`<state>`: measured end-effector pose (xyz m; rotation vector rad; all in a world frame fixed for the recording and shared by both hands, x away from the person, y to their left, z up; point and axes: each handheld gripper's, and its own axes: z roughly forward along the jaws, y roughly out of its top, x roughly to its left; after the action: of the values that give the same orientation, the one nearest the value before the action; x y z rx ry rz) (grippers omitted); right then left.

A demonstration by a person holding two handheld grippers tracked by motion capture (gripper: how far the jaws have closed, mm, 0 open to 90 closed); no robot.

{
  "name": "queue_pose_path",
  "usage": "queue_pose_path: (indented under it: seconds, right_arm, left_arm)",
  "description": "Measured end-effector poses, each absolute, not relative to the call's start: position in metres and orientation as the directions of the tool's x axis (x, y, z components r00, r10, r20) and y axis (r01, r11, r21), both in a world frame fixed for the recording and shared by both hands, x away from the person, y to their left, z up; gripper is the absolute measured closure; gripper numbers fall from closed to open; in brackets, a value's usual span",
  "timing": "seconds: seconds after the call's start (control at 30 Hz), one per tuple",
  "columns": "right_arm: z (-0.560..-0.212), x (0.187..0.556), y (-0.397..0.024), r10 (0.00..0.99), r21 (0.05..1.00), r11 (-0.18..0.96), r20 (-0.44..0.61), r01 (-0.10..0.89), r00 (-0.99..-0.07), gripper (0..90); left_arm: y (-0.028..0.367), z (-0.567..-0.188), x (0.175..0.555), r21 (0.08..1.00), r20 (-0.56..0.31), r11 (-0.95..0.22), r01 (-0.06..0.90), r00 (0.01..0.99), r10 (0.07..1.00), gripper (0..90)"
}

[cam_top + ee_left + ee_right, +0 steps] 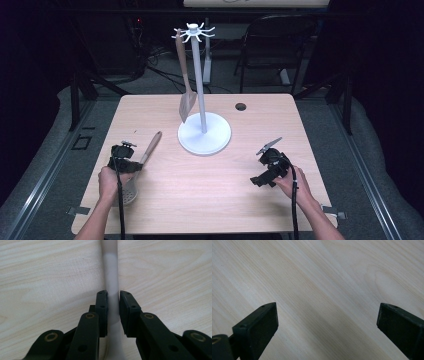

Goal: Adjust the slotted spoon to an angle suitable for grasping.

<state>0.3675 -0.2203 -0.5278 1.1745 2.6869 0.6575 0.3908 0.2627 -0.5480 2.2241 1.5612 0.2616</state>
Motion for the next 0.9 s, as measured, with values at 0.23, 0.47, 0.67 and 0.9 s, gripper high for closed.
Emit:
queue_pose_path:
  seconds: [0.23, 0.47, 0.67, 0.9]
  right_arm:
    - [-0.528, 0.369, -0.221, 0.718, 0.426, 0.619, 0.035, 0.66, -0.695, 3.3]
    - [-0.528, 0.368, -0.219, 0.715, 0.421, 0.622, 0.037, 0.66, -0.698, 3.3]
    - [-0.53, 0.369, -0.219, 0.711, 0.409, 0.629, 0.041, 0.661, -0.702, 3.3]
    - [-0.53, 0.369, -0.219, 0.707, 0.401, 0.638, 0.034, 0.658, -0.706, 3.3]
  left_arm:
    - [0.264, -0.547, 0.388, 0.414, -0.074, -0.325, 0.85, 0.388, 0.919, 78.0]
    - [0.263, -0.545, 0.383, 0.393, -0.074, -0.374, 0.84, 0.434, 0.898, 78.1]
    - [0.262, -0.544, 0.379, 0.374, -0.068, -0.397, 0.838, 0.452, 0.889, 78.1]
    - [0.261, -0.543, 0.372, 0.356, -0.055, -0.417, 0.836, 0.464, 0.884, 77.9]
